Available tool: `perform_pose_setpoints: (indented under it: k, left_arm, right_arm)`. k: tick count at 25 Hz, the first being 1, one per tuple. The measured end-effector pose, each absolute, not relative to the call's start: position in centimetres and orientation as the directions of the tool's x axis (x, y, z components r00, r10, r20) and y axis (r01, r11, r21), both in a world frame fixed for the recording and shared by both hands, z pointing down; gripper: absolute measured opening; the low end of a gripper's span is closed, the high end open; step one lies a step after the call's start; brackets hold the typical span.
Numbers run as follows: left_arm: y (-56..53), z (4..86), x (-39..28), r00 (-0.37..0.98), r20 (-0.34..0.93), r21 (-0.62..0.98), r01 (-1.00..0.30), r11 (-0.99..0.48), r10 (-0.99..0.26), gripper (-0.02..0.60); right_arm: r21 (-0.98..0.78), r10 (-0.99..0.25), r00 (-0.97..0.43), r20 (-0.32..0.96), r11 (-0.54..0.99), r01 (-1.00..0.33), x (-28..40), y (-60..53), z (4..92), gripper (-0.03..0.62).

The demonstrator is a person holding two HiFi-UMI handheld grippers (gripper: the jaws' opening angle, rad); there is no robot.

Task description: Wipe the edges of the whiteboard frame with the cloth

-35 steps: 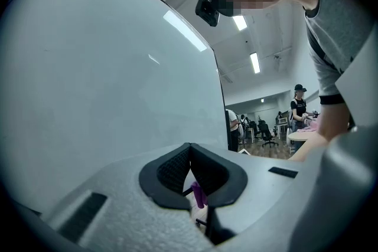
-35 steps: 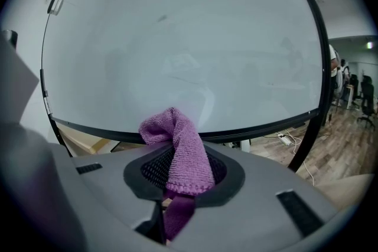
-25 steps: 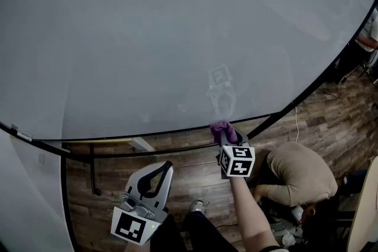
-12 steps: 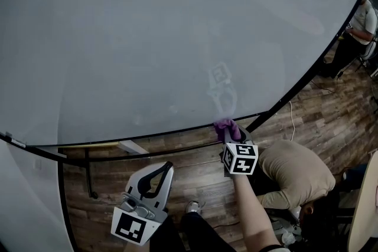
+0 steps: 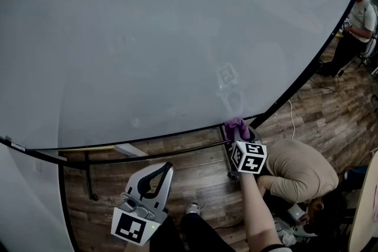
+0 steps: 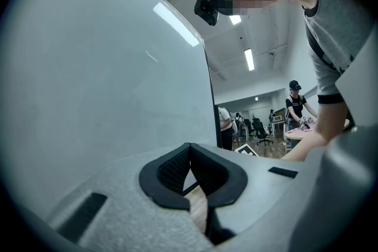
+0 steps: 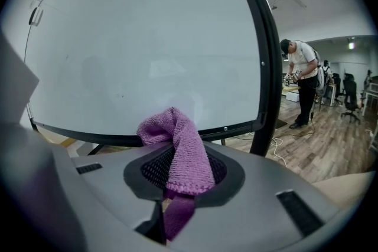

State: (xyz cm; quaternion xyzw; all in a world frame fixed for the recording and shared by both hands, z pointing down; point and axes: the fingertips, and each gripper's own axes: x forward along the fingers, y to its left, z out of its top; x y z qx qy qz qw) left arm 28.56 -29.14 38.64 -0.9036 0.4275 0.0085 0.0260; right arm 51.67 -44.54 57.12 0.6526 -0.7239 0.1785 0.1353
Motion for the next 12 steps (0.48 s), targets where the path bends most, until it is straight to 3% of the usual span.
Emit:
perform_pose_setpoints:
  k: [12]
  left_arm:
    - [-30.0,38.7,29.8,0.639,-0.031,-0.054,-0.769,-0.637,-0.769,0.017]
  right_arm:
    - [-0.062,-0.900,-0.028,0.434,0.002,-0.998,56.6,-45.3,57.3,0.078]
